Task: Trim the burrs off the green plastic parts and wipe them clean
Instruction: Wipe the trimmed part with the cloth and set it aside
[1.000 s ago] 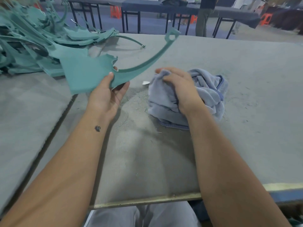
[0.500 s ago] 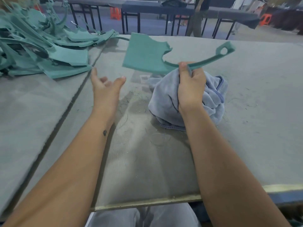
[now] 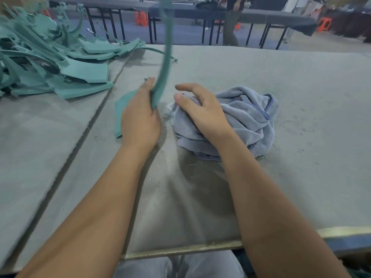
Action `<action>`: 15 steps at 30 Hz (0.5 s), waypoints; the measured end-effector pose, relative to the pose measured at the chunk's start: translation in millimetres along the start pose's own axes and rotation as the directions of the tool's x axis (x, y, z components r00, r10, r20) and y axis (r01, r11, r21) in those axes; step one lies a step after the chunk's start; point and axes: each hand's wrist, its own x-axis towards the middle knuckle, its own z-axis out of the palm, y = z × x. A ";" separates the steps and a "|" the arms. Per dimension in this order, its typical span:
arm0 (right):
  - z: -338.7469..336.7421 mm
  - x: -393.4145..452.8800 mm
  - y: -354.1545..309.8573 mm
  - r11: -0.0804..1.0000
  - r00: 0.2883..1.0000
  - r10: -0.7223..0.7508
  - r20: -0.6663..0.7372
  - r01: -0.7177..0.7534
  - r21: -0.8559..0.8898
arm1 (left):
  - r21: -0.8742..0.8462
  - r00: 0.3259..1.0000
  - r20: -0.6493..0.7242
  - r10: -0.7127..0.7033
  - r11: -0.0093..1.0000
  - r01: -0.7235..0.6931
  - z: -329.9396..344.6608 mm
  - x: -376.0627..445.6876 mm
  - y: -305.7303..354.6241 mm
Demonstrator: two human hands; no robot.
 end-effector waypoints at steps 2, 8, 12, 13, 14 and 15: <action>-2.5 0.6 1.5 0.997 0.997 0.070 -0.026 -0.069 0.031 | -0.237 0.985 -0.098 -0.142 0.965 0.116 -8.2 4.1 4.4; -3.7 6.0 11.7 0.963 0.976 0.093 -0.199 -0.139 -0.232 | -0.792 0.868 -0.026 -0.496 0.540 0.285 -27.5 16.2 4.7; -12.2 9.1 12.6 0.909 0.921 -0.006 -0.389 -0.157 -0.386 | -0.811 0.786 0.211 -0.581 0.346 0.472 -26.4 18.8 5.3; -17.2 9.4 12.7 0.870 0.890 -0.055 -0.453 -0.180 -0.459 | -0.799 0.755 0.273 -0.597 0.297 0.523 -27.6 17.9 4.9; -23.1 9.2 12.4 0.825 0.853 -0.110 -0.510 -0.207 -0.525 | -0.785 0.719 0.349 -0.601 0.231 0.574 -29.3 16.9 3.6; -29.3 8.4 12.4 0.780 0.814 -0.169 -0.556 -0.234 -0.580 | -0.768 0.686 0.426 -0.590 0.165 0.619 -31.2 15.3 2.2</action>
